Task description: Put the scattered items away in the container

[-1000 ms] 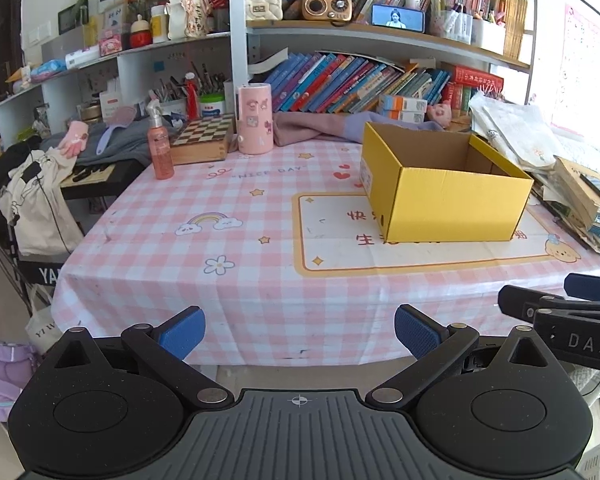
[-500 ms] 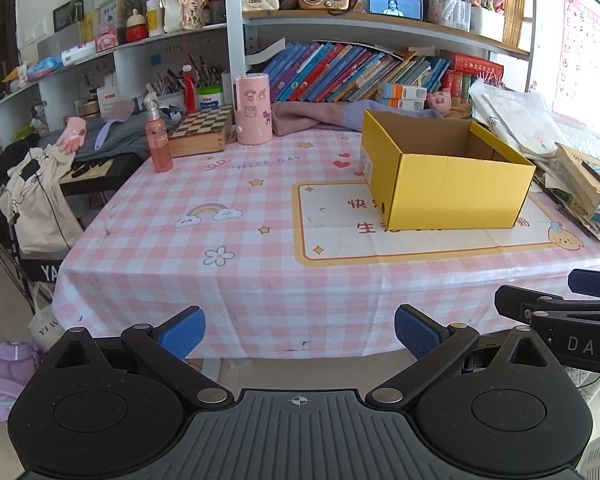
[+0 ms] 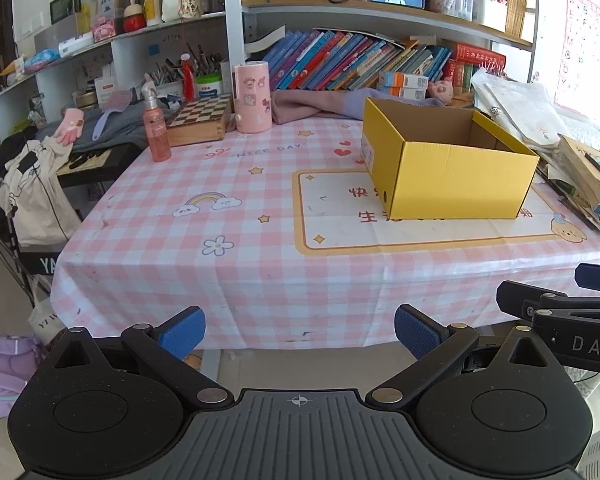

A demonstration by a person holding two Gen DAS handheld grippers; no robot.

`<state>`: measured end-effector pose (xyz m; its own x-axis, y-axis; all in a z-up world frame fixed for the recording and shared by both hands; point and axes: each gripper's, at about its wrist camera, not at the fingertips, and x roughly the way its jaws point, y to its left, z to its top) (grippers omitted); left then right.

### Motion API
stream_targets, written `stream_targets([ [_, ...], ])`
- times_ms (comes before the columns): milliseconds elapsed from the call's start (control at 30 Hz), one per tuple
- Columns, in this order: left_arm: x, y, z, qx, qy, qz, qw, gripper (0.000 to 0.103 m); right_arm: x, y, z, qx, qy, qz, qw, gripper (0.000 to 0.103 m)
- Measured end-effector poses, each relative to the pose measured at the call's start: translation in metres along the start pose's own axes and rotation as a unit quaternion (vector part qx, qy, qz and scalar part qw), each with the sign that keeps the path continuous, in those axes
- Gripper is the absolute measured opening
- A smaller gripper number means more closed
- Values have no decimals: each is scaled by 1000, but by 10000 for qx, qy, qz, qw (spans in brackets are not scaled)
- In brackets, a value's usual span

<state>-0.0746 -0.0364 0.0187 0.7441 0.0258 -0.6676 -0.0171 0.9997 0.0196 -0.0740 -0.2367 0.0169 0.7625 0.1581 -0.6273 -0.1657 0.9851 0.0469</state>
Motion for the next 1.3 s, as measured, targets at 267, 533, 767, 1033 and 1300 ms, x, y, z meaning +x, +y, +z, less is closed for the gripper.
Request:
stream_targets([
  [267, 1, 0, 0, -17, 44, -27, 10000, 102, 0, 0, 1, -1, 5, 2, 10000, 90],
  [533, 1, -3, -1, -5, 81, 10, 10000, 102, 1, -1, 0, 3, 9, 6, 10000, 90],
  [767, 2, -3, 0, -16, 84, 18, 10000, 102, 2, -1, 0, 8, 15, 12, 10000, 90],
  [1033, 5, 0, 1, -79, 152, 12, 9999, 103, 5, -2, -1, 18, 41, 16, 10000, 91],
  [1300, 7, 0, 2, -82, 129, 9, 9999, 103, 10, -3, 0, 47, 106, 6, 9999, 92],
])
